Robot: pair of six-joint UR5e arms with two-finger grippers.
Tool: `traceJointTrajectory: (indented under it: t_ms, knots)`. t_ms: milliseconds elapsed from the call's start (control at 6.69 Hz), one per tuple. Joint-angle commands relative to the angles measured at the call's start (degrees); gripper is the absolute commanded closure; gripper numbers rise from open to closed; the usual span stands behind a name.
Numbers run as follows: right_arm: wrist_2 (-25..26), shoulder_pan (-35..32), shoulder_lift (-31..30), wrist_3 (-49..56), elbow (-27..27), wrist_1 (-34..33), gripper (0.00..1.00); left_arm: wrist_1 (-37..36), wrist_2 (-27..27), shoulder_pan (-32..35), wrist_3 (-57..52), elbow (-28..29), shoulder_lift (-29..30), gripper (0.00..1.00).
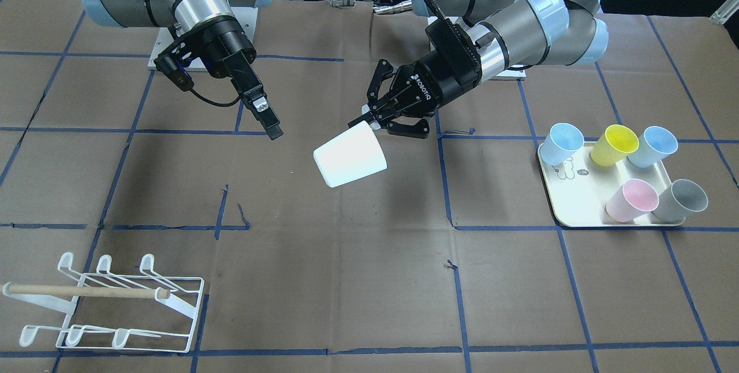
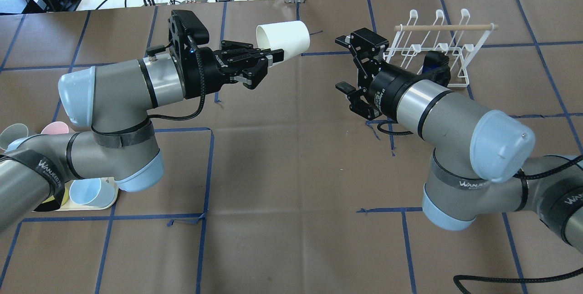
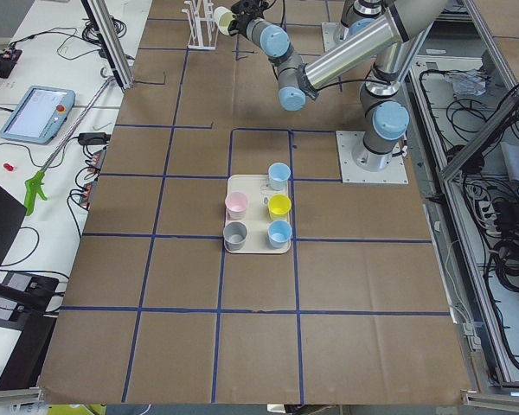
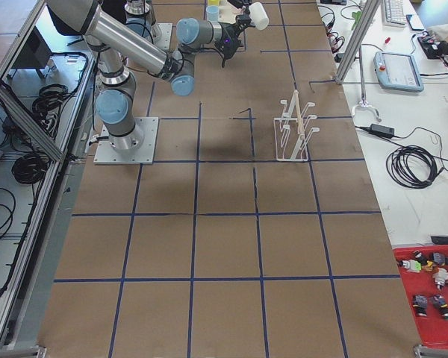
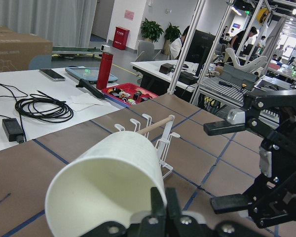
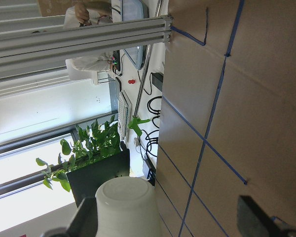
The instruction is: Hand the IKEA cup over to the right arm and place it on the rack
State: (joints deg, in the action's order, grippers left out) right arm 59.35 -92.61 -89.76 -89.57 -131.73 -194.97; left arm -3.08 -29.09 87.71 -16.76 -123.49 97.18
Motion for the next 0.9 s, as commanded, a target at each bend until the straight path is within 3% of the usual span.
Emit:
traceJointTrajectory:
  t_ms: [0, 149, 747]
  knots:
    - [0.9, -3.7, 4.0, -1.2, 4.4, 0.0, 0.00, 0.0, 0.0, 0.1, 0.2, 0.0, -0.1, 0.91]
    - [5.0, -5.8, 4.7, -1.5, 6.1, 0.6, 0.00, 0.0, 0.1, 0.1, 0.2, 0.0, -0.1, 0.90]
    - [5.6, -8.3, 8.1, -3.1, 10.6, 2.6, 0.00, 0.0, 0.0, 0.1, 0.3, 0.0, 0.0, 0.90]
